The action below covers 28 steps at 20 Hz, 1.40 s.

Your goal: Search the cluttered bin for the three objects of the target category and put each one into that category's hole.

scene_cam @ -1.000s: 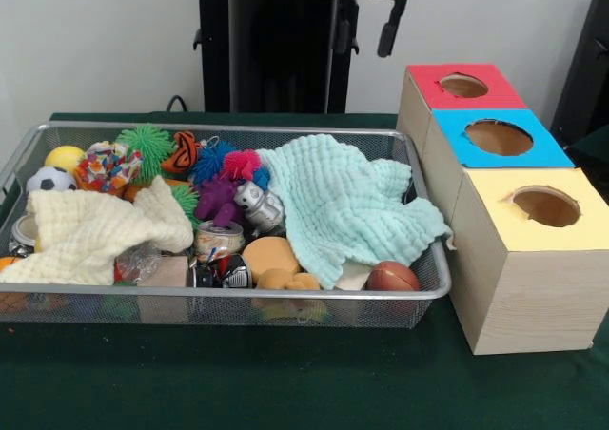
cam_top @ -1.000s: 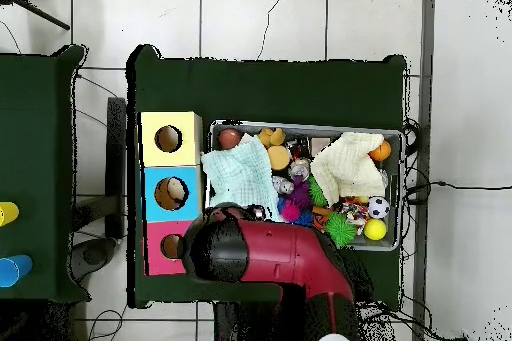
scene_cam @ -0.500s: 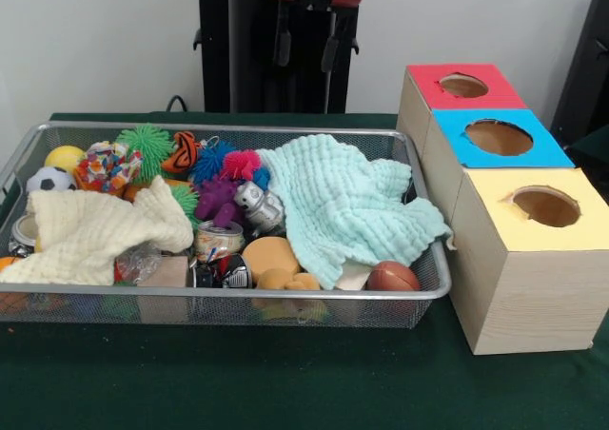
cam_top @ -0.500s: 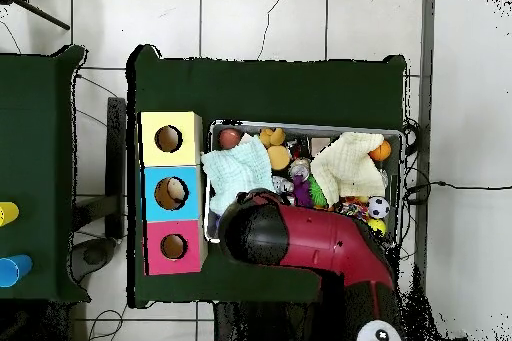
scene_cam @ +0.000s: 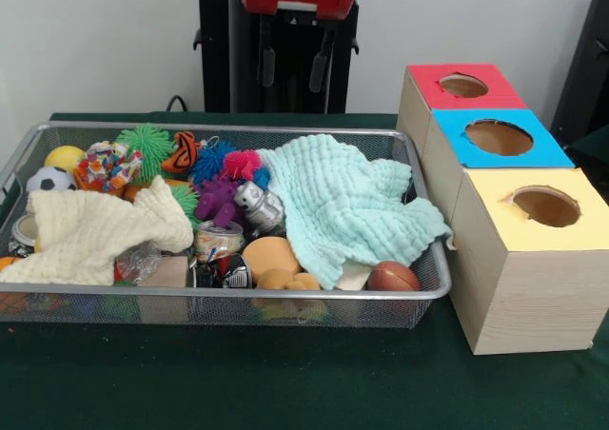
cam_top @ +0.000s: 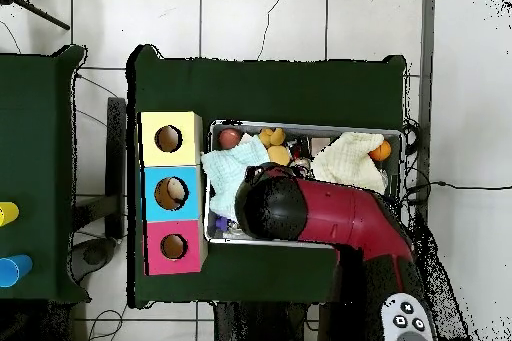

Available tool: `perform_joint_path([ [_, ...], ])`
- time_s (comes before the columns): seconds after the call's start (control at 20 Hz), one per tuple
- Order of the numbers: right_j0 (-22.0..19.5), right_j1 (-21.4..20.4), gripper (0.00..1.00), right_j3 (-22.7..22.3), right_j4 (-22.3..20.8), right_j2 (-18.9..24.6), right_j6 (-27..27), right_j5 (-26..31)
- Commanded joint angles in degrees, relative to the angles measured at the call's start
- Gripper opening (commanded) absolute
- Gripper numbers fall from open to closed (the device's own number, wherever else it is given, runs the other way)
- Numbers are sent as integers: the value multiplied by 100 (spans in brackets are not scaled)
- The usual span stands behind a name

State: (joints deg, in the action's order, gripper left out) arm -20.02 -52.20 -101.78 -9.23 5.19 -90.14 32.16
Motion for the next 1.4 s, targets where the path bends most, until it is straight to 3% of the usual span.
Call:
perform_joint_path([
  [0.05, -349, 190, 100, 338, -388, 704, 712, 253],
  [0.25, -481, 61, 100, 390, -414, 787, 828, 520],
  [0.75, -633, 3, 100, 1021, -403, 1078, 938, 1400],
  [1.4, -802, 166, 100, 951, -561, 1241, 762, 1140],
])
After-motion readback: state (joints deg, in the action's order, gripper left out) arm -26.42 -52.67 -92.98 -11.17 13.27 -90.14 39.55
